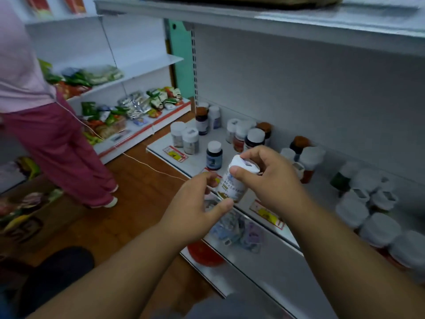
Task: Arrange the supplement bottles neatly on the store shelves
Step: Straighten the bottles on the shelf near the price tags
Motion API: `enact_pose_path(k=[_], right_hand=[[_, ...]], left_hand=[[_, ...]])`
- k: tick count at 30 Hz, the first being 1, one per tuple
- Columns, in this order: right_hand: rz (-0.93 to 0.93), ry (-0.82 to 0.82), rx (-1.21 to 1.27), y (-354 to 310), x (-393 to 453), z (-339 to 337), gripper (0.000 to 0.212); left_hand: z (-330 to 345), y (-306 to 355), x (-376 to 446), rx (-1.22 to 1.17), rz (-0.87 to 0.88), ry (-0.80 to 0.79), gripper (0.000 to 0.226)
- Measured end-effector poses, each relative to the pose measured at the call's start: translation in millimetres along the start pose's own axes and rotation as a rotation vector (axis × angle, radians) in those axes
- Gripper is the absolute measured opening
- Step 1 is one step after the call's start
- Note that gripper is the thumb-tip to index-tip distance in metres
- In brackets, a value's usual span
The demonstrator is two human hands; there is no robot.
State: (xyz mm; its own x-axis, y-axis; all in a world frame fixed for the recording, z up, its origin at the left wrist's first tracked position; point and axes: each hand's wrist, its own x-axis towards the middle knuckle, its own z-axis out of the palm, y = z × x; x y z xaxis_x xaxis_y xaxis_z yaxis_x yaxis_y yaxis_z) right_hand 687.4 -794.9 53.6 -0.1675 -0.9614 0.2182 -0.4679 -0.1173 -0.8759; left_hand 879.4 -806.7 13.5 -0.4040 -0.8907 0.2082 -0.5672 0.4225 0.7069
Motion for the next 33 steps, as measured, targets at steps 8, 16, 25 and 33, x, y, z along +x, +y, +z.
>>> enact_pose_path(k=[8,16,25,33], right_hand=[[0.029,0.186,-0.182,-20.9,125.3,85.1,0.037],[0.050,0.314,-0.411,-35.7,242.9,149.9,0.035],[0.080,0.213,-0.619,-9.3,299.0,193.2,0.034],[0.137,0.034,-0.781,-3.0,304.5,215.6,0.026]], left_hand=[[-59.4,-108.9,115.0,0.211,0.162,0.085,0.069],[-95.1,-176.5,208.4,0.528,0.427,-0.047,0.057],[-87.4,-212.0,226.8,0.444,0.648,-0.170,0.059],[-86.5,-219.8,230.0,0.395,0.658,-0.220,0.066]])
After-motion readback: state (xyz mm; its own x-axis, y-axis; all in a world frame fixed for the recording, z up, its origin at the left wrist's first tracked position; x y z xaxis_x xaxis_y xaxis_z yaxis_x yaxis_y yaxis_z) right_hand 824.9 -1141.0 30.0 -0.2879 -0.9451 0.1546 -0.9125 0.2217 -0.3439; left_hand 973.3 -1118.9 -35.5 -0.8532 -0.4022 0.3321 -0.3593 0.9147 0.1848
